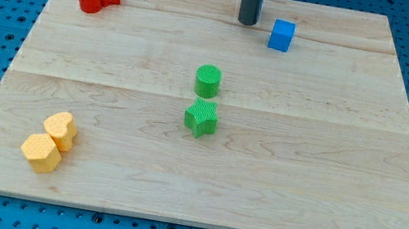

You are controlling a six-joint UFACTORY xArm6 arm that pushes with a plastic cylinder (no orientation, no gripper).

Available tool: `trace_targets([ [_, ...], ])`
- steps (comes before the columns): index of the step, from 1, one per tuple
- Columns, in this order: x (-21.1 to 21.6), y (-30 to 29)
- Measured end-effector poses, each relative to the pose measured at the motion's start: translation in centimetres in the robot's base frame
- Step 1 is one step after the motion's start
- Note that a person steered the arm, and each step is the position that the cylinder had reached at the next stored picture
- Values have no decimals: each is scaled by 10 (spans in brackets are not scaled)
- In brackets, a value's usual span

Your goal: Place the triangle at the top center of the board

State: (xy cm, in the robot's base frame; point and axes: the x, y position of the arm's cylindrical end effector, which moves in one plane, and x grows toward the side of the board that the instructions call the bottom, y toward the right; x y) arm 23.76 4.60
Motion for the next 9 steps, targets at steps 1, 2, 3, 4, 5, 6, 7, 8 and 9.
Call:
trace_targets([
  [1, -23, 27],
  [2, -35, 60],
  [3, -46, 61],
  [4, -46, 48],
  [5, -35, -16],
  [6, 24, -95],
  [7, 32, -157],
  [8, -45, -157],
  [9, -46, -154],
])
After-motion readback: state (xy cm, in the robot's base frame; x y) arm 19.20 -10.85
